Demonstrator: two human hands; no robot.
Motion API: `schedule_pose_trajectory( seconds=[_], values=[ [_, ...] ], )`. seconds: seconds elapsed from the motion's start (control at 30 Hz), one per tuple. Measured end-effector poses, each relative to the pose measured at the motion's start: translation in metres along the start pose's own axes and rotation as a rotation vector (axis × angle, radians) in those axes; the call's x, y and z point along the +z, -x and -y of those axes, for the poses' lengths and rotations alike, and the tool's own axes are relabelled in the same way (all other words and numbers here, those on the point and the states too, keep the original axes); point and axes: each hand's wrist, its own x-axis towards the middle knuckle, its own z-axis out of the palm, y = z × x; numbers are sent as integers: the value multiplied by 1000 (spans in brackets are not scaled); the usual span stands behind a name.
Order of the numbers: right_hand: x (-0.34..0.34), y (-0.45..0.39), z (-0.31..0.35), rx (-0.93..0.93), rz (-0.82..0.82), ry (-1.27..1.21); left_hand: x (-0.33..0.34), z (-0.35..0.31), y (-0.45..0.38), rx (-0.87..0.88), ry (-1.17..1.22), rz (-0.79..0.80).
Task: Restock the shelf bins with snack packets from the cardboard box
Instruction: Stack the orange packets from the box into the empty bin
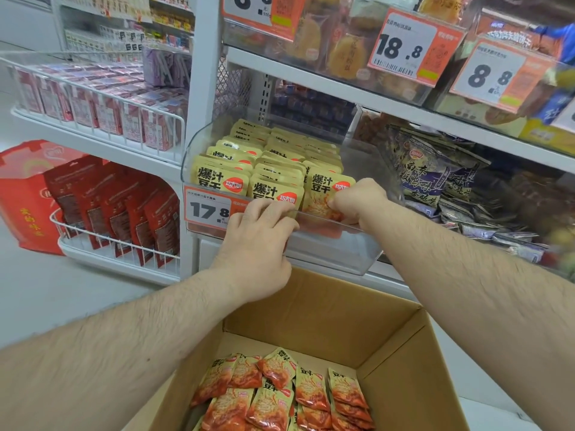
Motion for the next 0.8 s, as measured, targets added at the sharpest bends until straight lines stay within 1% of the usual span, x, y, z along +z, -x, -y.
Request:
schedule_pose_trajectory(
  seconds=[0.4,0.63,0.67,0.73,0.77,0.8],
  values=[
    [14,6,15,-37,85,-37,1,-2,0,-13,-18,8],
    [14,1,14,-17,104,-47,4,0,0,-7,-13,3],
    [13,1,14,-17,106,-45,4,1,0,-3,-2,-16],
    [9,6,13,-39,80,12,4,2,-1,57,19,-133],
    [7,10,12,-70,33,96,5,4,-1,99,27,-207],
    [4,17,11,-114,-47,209,6,4,0,142,38,-263]
  ],
)
